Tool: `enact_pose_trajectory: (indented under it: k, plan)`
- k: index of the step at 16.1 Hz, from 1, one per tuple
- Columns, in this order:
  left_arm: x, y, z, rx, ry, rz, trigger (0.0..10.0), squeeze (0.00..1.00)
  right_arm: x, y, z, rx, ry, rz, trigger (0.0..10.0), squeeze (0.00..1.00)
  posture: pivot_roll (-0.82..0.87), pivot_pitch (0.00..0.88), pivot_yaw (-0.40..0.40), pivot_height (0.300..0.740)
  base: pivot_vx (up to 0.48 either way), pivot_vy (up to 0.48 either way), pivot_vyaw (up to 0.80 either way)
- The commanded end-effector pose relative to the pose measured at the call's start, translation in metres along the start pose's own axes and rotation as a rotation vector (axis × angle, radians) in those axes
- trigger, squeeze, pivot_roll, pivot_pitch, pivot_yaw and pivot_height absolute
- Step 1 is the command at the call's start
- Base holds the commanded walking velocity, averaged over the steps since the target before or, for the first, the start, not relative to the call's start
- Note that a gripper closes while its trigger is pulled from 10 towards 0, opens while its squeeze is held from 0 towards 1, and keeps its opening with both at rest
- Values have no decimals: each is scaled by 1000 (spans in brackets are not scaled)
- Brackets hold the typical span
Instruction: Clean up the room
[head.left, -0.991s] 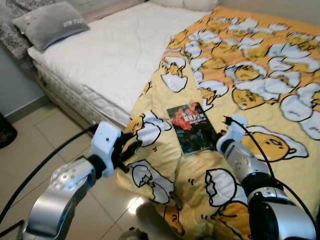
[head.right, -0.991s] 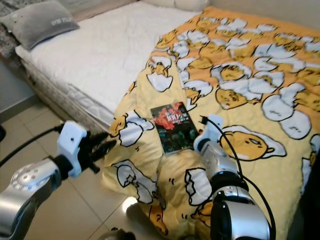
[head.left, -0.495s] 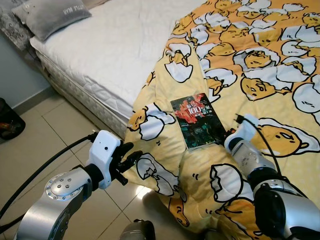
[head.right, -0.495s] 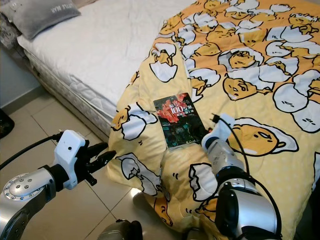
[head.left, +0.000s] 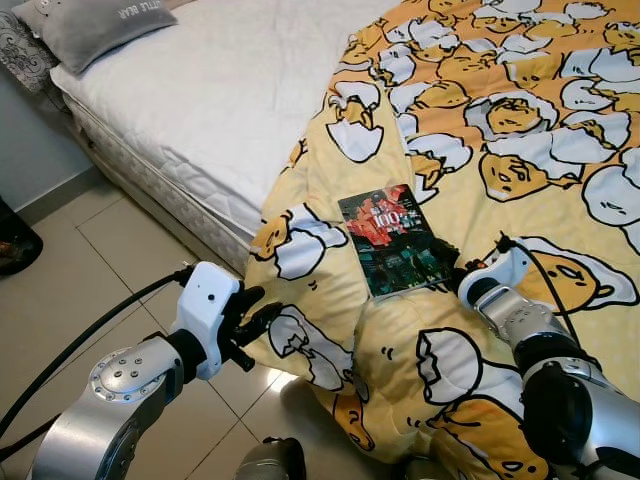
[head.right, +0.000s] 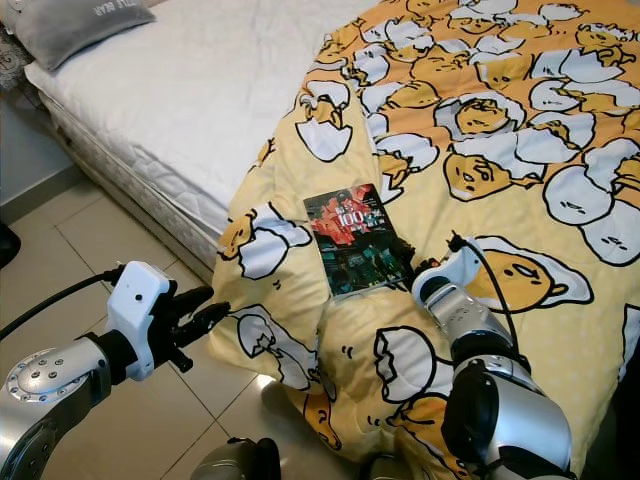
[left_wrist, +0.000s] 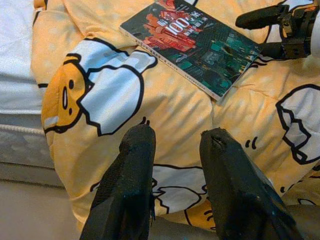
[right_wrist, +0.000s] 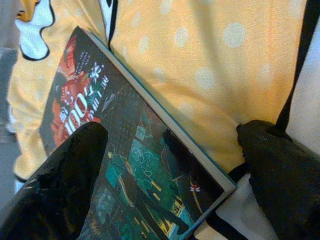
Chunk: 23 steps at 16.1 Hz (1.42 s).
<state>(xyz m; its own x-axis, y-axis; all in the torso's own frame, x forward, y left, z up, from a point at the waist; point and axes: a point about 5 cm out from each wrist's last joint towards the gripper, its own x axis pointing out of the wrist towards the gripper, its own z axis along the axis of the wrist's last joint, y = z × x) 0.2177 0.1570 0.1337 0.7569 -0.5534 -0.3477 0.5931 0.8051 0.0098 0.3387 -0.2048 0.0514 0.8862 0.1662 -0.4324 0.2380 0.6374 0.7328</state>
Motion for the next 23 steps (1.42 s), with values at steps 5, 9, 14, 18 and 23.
enact_pose_trajectory:
  k: [5,9,14,18,23]
  plan:
    - [-1,8,2,13,-13,39,10000,16,-2,2,-23,106,144,107,10000,0,46,137,98,740,0,0,0]
    - [4,14,4,24,-33,59,10000,20,-3,20,-14,-58,227,268,10000,0,28,96,81,740,0,0,0]
    - [9,16,2,52,-28,53,10000,16,-7,18,-15,-297,318,283,10000,0,7,77,77,740,0,0,0]
    - [14,16,-1,56,-27,47,10000,20,-8,3,-33,-352,378,182,10000,0,5,70,80,740,0,0,0]
    - [13,16,-4,57,-20,47,10000,20,-8,-18,-44,-282,319,24,10000,0,17,82,88,740,0,0,0]
